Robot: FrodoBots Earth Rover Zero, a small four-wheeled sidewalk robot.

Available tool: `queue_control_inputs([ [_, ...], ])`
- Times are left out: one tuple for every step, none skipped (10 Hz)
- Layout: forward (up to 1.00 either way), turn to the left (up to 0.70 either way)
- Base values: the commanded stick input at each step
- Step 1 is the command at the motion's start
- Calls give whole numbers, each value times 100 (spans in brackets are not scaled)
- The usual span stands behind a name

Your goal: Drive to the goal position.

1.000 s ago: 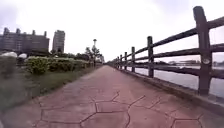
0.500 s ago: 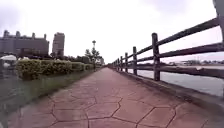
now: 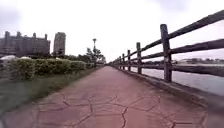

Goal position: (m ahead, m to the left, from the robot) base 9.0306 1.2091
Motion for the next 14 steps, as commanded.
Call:
queue_control_inputs([
  [100,0],
  [100,0],
  [100,0],
  [100,0],
  [100,0],
  [100,0],
  [100,0],
  [100,0],
  [100,0],
  [100,0],
  [100,0],
  [100,0],
  [100,0],
  [100,0],
])
